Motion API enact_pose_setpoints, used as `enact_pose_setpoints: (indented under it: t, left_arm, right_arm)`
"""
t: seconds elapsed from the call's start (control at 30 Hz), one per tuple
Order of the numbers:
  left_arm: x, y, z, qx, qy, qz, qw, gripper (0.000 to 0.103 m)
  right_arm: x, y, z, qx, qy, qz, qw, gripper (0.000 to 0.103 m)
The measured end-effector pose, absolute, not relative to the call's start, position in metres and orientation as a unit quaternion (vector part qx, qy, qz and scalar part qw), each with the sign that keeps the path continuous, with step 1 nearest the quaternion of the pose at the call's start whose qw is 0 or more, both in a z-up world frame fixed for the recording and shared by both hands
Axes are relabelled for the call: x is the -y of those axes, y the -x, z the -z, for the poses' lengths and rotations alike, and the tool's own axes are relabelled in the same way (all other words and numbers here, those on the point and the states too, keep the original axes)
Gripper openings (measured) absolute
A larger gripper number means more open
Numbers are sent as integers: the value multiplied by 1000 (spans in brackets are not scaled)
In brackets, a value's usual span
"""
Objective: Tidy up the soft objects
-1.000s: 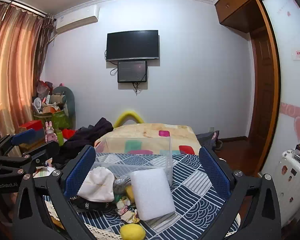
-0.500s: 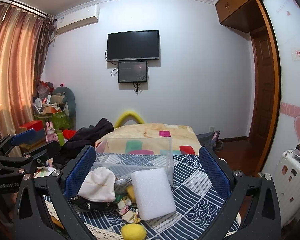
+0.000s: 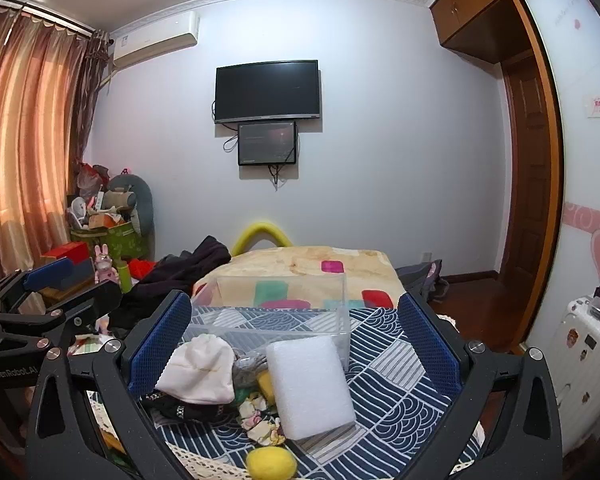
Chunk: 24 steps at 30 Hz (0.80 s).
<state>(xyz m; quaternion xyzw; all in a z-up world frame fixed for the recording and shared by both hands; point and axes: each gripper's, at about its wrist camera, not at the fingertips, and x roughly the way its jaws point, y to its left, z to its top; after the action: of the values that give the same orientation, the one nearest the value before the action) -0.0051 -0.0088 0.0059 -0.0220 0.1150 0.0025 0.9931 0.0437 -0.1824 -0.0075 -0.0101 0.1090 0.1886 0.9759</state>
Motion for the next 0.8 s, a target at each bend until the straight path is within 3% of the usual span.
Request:
enact_pose_setpoints:
  t: [0.8]
  left_arm:
    - [9, 8, -6, -110, 20, -6, 994, 103]
  right_arm:
    - [178, -45, 11, -110, 8, -201, 973, 103]
